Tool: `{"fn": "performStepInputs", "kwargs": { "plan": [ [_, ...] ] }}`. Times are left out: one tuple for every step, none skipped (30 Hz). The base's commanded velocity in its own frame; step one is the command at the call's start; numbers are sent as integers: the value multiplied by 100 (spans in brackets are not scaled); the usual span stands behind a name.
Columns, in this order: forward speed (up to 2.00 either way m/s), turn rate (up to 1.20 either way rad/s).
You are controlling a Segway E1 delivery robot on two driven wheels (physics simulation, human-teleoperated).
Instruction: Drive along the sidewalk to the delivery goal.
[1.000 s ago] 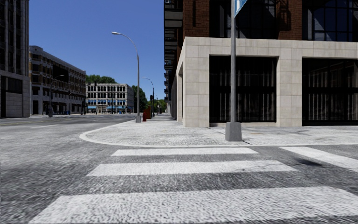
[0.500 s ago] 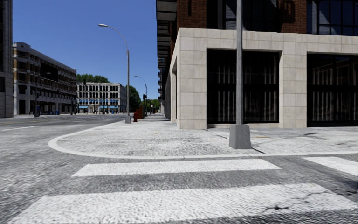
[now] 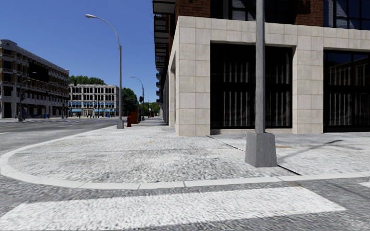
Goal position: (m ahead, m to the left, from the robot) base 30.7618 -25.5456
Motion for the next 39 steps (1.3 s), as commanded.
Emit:
{"fn": "performStepInputs", "kwargs": {
  "plan": [
    [200, -21],
    [200, -21],
    [200, -21],
    [200, -21],
    [200, -21],
    [200, -21],
    [200, -21],
    [200, -9],
    [200, 0],
    [200, 0],
    [200, 0],
    [200, 0],
    [200, 0],
    [200, 0],
    [200, 0],
    [200, 0],
    [200, 0],
    [200, 0],
    [191, 0],
    [183, 0],
    [183, 0],
    [170, 0],
    [163, 0],
    [158, 0],
    [156, 0],
    [156, 0],
    [156, 0],
    [156, 0],
    [153, 0],
    [149, 0],
    [149, 0],
    [144, 0],
    [142, 0],
    [141, 0],
    [141, 0],
    [141, 0],
    [141, 0],
    [141, 0],
    [141, 0]
  ]
}}
